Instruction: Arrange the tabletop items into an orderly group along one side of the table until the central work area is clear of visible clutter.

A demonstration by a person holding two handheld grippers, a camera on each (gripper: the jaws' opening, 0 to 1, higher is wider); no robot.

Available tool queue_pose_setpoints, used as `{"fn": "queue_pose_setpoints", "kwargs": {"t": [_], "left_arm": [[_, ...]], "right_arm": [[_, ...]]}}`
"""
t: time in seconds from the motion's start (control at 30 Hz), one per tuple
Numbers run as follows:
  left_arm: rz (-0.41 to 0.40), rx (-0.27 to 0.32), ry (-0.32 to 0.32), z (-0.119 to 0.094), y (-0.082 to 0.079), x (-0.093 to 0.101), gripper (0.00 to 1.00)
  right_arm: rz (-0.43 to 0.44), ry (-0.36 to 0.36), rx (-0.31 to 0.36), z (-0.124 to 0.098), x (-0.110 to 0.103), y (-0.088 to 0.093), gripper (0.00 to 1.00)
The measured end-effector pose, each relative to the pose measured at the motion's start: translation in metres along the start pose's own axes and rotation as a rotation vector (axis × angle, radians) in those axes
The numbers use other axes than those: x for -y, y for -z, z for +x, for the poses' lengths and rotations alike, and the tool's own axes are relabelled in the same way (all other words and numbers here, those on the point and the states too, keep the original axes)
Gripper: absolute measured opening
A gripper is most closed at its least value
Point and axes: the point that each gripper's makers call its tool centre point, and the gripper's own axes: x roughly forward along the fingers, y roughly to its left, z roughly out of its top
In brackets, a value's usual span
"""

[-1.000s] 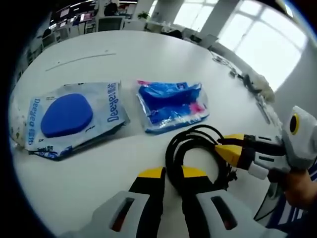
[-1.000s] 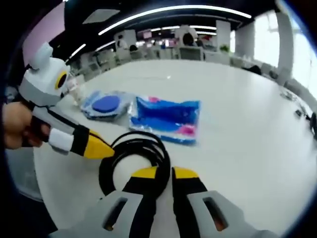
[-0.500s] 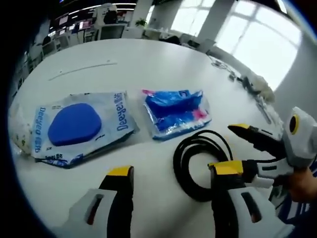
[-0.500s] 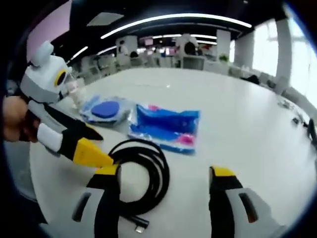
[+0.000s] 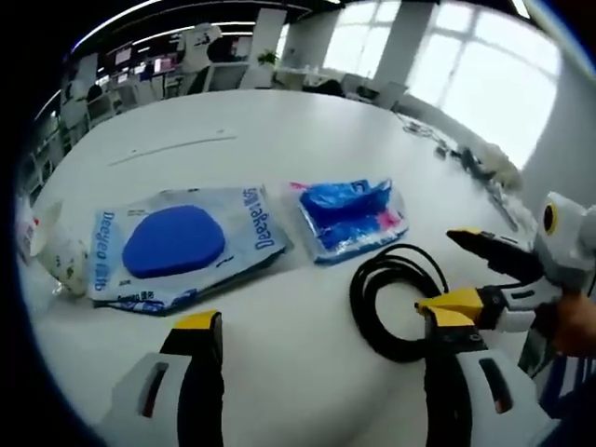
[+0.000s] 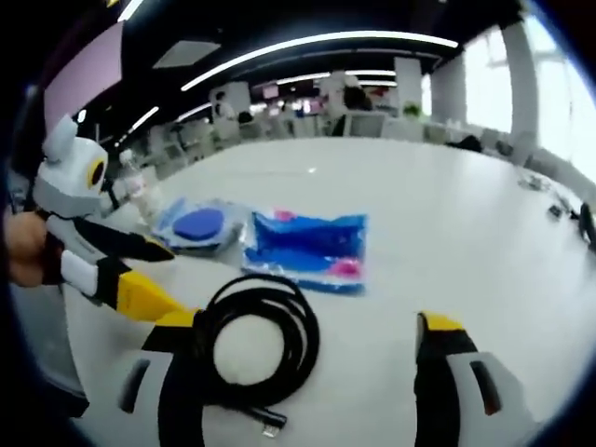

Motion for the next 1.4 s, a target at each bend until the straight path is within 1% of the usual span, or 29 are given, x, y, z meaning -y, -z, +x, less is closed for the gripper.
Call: {"fn": "queue_pose_setpoints", "kwargs": {"t": [0.07, 0.13, 0.23, 0.33, 0.4, 0.53, 0.63, 0.73, 0.77, 0.87, 0.97, 1.07, 1.17, 1.27, 1.4], "left_arm": [[0.003, 0.005, -0.006, -0.003, 0.001, -0.003, 0.9], [-0.018, 0.022, -0.002, -0.006, 0.0, -0.006, 0.94], [-0.03, 0.025, -0.006, -0.011, 0.0, -0.011, 0.95], [-0.023, 0.038, -0.016, -0.018, -0.001, -0.017, 0.98], [-0.015, 0.045, -0.016, -0.022, -0.002, -0.02, 1.0], [-0.005, 0.058, -0.014, -0.032, -0.003, -0.027, 1.0], [-0.036, 0.068, -0.016, -0.04, -0.003, -0.034, 1.0], [-0.052, 0.05, -0.024, -0.048, 0.0, -0.04, 1.0], [-0.072, 0.037, -0.033, -0.052, 0.002, -0.044, 1.0], [-0.098, 0.058, -0.041, -0.062, 0.003, -0.055, 1.0], [-0.1, 0.063, -0.053, -0.07, 0.007, -0.064, 1.0], [-0.085, 0.072, -0.058, -0.076, 0.008, -0.068, 1.0], [-0.081, 0.082, -0.06, -0.081, 0.005, -0.071, 1.0], [-0.079, 0.088, -0.06, -0.085, 0.003, -0.072, 1.0], [-0.088, 0.089, -0.06, -0.089, 0.003, -0.076, 1.0]], "right_arm": [[0.0, -0.003, 0.0, 0.0, -0.001, 0.0, 1.0], [0.019, -0.018, 0.012, -0.001, -0.004, -0.001, 1.0], [0.028, -0.021, 0.01, -0.002, -0.005, -0.002, 1.0], [0.044, -0.033, 0.012, -0.003, -0.009, -0.003, 1.0], [0.061, -0.042, 0.001, -0.004, -0.012, -0.002, 1.0], [0.049, -0.039, 0.0, -0.009, -0.017, -0.005, 1.0], [0.056, -0.041, 0.006, -0.012, -0.018, -0.007, 1.0], [0.063, -0.044, 0.002, -0.015, -0.02, -0.008, 1.0], [0.065, -0.044, -0.003, -0.016, -0.02, -0.007, 1.0], [0.071, -0.047, -0.01, -0.016, -0.022, -0.006, 1.0], [0.069, -0.043, -0.01, -0.015, -0.023, -0.009, 1.0], [0.089, -0.033, -0.016, -0.015, -0.023, -0.012, 1.0], [0.112, -0.053, -0.012, -0.017, -0.03, -0.017, 1.0], [0.113, -0.059, -0.021, -0.019, -0.035, -0.02, 1.0], [0.114, -0.054, -0.019, -0.023, -0.036, -0.021, 1.0]]}}
